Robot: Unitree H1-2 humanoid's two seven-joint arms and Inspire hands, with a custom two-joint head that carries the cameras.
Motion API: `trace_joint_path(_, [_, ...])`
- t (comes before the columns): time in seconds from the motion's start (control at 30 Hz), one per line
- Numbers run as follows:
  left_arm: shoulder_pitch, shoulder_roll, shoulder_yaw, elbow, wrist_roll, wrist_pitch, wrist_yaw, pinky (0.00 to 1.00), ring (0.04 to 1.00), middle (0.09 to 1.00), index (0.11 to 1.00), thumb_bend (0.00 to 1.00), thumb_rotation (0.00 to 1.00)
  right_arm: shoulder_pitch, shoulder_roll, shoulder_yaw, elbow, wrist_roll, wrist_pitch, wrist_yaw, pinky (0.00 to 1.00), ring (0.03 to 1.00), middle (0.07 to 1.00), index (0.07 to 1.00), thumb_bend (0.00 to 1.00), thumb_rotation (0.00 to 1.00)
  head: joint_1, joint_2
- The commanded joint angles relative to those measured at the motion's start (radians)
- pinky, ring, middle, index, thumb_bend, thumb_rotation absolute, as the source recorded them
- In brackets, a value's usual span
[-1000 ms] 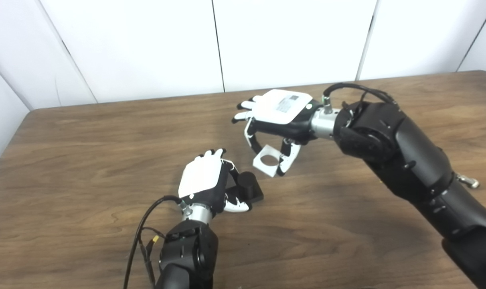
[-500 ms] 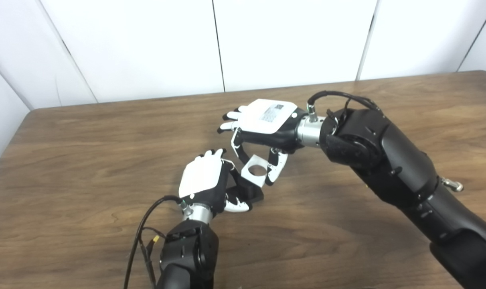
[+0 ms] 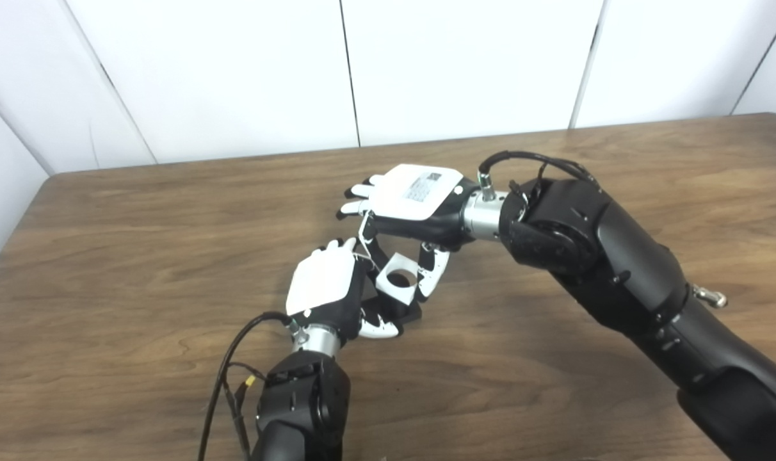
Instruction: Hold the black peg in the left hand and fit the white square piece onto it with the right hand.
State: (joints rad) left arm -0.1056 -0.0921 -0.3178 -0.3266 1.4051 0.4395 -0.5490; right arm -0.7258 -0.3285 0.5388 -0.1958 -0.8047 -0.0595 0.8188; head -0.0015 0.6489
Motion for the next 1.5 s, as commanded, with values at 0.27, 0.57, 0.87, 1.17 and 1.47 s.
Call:
trace_joint_path(0.27, [-0.008,-0.008,-0.004,0.028,0.031,0.007,-0.001,1.00,1.000,0.968,0.482,0.52,0.06,-0.030,0.015,-0.008,0.018,0.011,-0.035,-0.040,1.00,1.000,0.939,0.491,0.52,0.14,0.006,0.002])
trace_joint_path(0.57, [-0.011,-0.020,-0.003,0.027,0.032,0.013,-0.001,1.00,1.000,0.970,0.480,0.53,0.06,-0.028,0.012,-0.011,0.033,0.016,-0.045,-0.046,1.00,1.000,0.935,0.491,0.52,0.14,0.015,0.004])
trace_joint_path(0.87, [-0.014,-0.026,-0.005,0.025,0.046,0.017,-0.010,1.00,1.000,0.973,0.480,0.53,0.06,-0.025,0.014,-0.008,0.046,0.013,-0.049,-0.054,1.00,1.000,0.934,0.492,0.52,0.14,0.019,0.004])
trace_joint_path(1.17, [-0.015,-0.030,-0.006,0.029,0.051,0.016,-0.012,1.00,1.000,0.975,0.481,0.53,0.06,-0.024,0.018,-0.004,0.048,0.016,-0.050,-0.056,1.00,1.000,0.937,0.492,0.52,0.14,0.022,0.004])
trace_joint_path(1.47, [-0.011,-0.033,-0.003,0.035,0.034,0.013,0.013,1.00,1.000,0.971,0.480,0.52,0.05,-0.023,0.023,0.004,0.061,0.010,-0.056,-0.063,1.00,1.000,0.933,0.492,0.52,0.14,0.025,0.005])
